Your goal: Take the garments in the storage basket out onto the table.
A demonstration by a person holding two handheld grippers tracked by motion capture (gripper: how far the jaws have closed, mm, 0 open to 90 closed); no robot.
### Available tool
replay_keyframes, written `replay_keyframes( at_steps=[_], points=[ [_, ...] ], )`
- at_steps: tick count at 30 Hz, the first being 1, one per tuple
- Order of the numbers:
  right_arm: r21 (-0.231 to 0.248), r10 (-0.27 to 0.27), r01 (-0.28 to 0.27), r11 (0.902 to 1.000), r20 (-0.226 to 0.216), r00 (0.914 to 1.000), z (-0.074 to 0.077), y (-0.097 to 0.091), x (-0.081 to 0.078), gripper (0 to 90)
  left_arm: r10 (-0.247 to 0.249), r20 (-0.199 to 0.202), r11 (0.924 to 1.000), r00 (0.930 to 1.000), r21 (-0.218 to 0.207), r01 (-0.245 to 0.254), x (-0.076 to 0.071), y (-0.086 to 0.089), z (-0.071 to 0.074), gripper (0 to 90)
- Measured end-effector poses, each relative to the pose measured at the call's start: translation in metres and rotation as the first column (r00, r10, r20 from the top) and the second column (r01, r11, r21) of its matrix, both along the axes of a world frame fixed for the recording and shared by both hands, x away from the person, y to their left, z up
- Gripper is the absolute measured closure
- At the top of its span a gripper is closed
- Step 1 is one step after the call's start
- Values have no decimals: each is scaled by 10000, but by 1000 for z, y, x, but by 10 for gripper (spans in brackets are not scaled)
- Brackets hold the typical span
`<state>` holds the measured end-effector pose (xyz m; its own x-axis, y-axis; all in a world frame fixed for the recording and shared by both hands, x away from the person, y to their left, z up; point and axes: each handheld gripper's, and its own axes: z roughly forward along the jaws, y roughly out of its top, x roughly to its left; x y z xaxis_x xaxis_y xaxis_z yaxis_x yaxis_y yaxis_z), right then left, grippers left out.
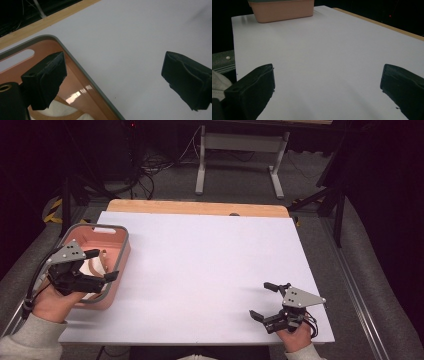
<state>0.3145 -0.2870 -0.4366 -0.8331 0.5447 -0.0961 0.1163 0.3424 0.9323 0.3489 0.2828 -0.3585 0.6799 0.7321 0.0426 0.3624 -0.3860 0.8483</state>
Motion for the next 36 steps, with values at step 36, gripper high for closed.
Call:
replay_keyframes(
  at_steps=[36],
  points=[
    [-97, 66, -68, 9999, -217, 9997, -3, 1, 2, 4, 1887, -1205, 9735, 9746, 1538, -1695, 40, 48, -17, 79]
  ],
)
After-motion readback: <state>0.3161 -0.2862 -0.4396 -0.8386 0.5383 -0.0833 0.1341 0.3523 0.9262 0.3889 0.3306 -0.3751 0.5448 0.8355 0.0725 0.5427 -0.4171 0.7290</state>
